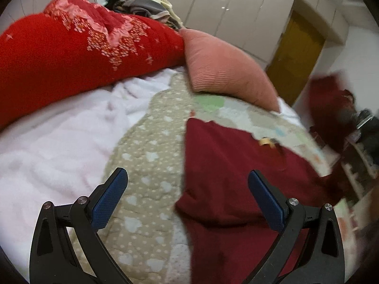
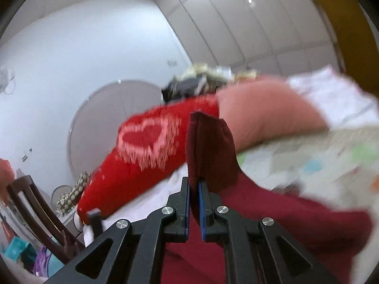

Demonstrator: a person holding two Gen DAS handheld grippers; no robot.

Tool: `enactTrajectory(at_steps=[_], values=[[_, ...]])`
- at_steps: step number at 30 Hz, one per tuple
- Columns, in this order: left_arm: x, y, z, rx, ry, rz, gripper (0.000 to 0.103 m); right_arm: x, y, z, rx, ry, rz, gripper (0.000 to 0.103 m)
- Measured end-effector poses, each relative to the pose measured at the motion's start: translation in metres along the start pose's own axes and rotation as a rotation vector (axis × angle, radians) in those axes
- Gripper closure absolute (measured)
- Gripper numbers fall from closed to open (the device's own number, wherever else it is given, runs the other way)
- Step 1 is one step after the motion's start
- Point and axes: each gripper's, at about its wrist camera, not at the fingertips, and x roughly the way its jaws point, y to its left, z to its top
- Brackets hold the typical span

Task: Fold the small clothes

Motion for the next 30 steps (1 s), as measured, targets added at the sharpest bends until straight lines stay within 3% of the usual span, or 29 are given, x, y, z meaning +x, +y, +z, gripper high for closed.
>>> enactTrajectory(at_steps=[1, 3, 4, 8, 11, 13, 16, 19, 21, 26, 30], values=[[0.000, -0.001, 0.001, -0.005, 0.001, -0.015, 0.001, 0.026, -0.004, -0.014, 0.031, 0.059, -0.001, 0.094], [-0.002, -0.004, 0.002, -0.005, 0.002, -0.048, 0.001, 0.074, -0.017, -0.045, 0.101, 0.241, -0.021, 0.073], [-0.003, -0.006, 0.002, 0.000, 0.003, -0.059, 0.001, 0.082, -0.024, -0.060, 0.128, 0.303, -0.032, 0.068], [-0.002, -0.018, -0.003, 0.045, 0.024, -0.075, 0.001, 0.023, -0.040, -0.082, 0.085, 0.264, -0.122, 0.057], [-0.001, -0.025, -0.004, 0.062, 0.031, -0.074, 0.001, -0.047, -0.057, -0.087, 0.046, 0.176, -0.259, 0.055], [0.003, -0.029, -0.002, 0.060, 0.034, -0.052, 0.001, -0.086, -0.077, -0.093, 0.014, 0.135, -0.421, 0.055], [0.016, -0.032, 0.002, 0.052, 0.078, -0.040, 0.001, -0.108, -0.104, -0.094, 0.032, 0.123, -0.540, 0.055], [0.026, -0.039, 0.007, 0.084, 0.088, -0.007, 0.001, -0.093, -0.117, -0.090, -0.015, 0.152, -0.580, 0.056], [0.029, -0.042, 0.010, 0.103, 0.078, -0.005, 0.001, -0.063, -0.120, -0.091, -0.069, 0.237, -0.638, 0.086], [0.039, -0.043, 0.012, 0.123, 0.078, -0.005, 0.001, -0.078, -0.111, -0.101, -0.110, 0.280, -0.623, 0.091], [0.046, -0.043, 0.012, 0.106, 0.110, -0.008, 0.001, -0.073, -0.127, -0.130, -0.083, 0.419, -0.658, 0.093]])
